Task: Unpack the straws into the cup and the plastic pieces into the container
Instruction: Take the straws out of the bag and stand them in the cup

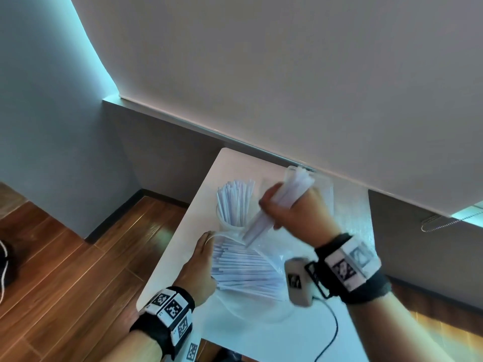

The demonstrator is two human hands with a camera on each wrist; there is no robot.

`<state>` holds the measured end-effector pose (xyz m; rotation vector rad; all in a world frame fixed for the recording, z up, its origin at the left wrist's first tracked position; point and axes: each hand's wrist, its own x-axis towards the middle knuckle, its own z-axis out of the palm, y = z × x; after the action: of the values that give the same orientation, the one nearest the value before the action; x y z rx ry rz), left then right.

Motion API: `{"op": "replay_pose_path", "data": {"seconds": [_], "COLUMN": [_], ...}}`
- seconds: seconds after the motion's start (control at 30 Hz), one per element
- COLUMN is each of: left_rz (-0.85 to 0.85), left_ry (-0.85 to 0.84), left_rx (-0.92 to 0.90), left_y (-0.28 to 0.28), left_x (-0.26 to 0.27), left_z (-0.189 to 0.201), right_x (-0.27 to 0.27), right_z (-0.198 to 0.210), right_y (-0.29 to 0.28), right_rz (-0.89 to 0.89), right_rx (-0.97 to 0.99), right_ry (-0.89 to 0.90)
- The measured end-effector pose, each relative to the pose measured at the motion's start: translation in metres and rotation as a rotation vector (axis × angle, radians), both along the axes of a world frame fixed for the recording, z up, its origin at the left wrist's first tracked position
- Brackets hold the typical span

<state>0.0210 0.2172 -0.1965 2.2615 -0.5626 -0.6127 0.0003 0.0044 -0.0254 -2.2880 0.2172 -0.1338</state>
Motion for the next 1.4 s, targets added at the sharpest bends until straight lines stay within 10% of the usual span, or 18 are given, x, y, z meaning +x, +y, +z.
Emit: {"op": "replay_pose_path", "data": {"seconds": [0.13, 0.33, 0.57, 1.0, 1.2, 1.4], "left_rz": [0.015, 0.021, 0.02, 0.028, 0.015, -0.001], "left_ry": [0.005, 0.006, 0.007, 0.049, 0.023, -0.008], "left_rx": [0.033, -0.009, 0.003, 0.041, 0.006, 0.047], "left_y": [0.0, -0.002, -0.001, -0.004, -0.001, 0.004], "left_x": [-0.001, -0.001, -0.001, 0.0, -0.005, -0.007], "left_z": [0.001, 0.007, 0.009, 0.002, 0.006, 0.0], "right_x": [0.044, 0.08, 0.088, 0.069, 0.027, -0.039], "right_z": [0.019, -0.046, -0.068, -0.09, -0.066, -0.134], "right_y": [-0.009, -0.007, -0.01, 0.013, 0.046, 0.074], "right_rz": [-0.086, -0.024, -0.206, 0.141, 0.151, 0.433], "right_rx": [-0.062, -0.26, -0.146, -0.593, -0.516, -0.635], "right_ry": [-0.078, 0.312, -0.117, 0.205, -0.29, 0.44]}}
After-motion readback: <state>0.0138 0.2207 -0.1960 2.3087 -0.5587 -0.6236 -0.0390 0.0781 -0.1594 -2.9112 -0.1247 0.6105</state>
